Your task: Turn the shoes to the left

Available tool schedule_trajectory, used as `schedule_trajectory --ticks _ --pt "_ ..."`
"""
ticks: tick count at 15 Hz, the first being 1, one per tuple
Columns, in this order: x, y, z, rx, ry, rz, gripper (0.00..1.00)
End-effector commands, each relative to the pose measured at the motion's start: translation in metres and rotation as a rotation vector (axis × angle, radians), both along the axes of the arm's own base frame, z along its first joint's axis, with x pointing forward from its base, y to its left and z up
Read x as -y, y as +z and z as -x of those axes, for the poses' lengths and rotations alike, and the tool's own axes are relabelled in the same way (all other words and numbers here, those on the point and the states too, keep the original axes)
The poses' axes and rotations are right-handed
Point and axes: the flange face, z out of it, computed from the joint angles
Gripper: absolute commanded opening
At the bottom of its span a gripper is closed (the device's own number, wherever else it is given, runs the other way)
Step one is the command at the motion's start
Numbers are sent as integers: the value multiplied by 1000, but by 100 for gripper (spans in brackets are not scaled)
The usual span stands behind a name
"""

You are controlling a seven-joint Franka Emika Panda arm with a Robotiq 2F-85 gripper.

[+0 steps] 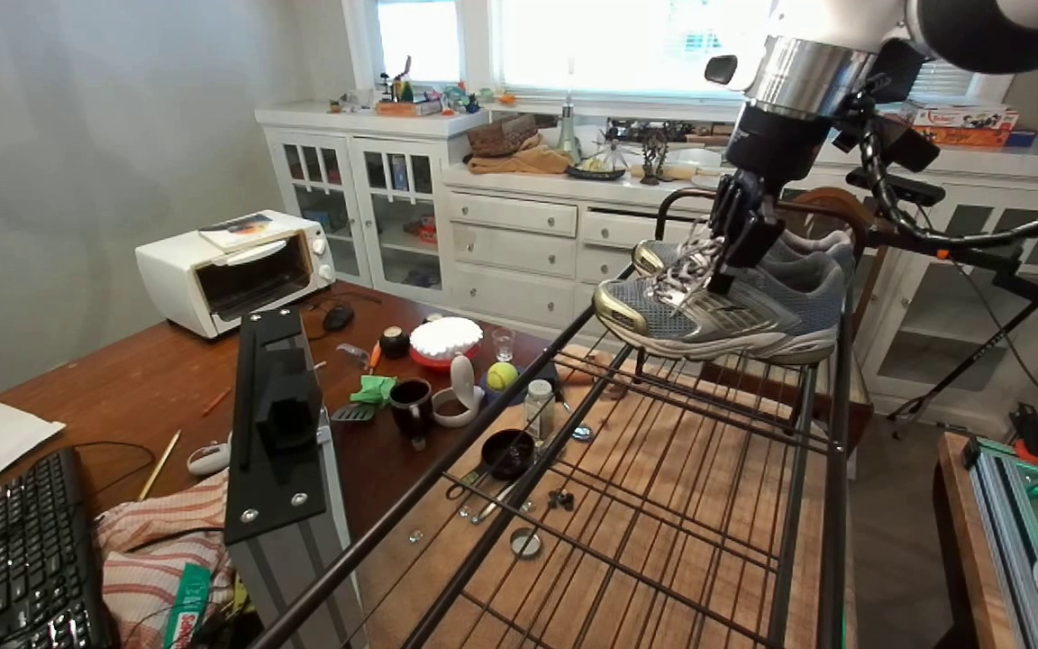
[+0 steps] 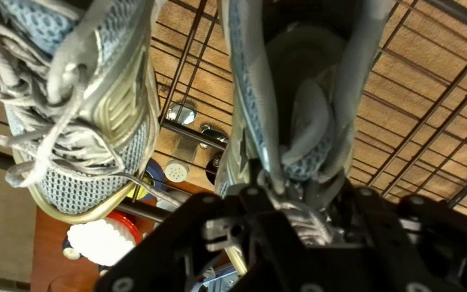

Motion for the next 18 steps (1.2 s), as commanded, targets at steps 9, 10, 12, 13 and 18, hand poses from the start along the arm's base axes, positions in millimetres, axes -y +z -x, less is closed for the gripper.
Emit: schedule_trajectory --ticks 9,10,12,13,18 --pt "-49 15 0 -107 568 116 8" --pt "-49 15 0 -101 621 125 7" --pt "-48 14 -2 -84 725 131 7" --pt "-48 14 -3 -78 768 131 8" --pt "-45 13 -10 -26 911 113 8"
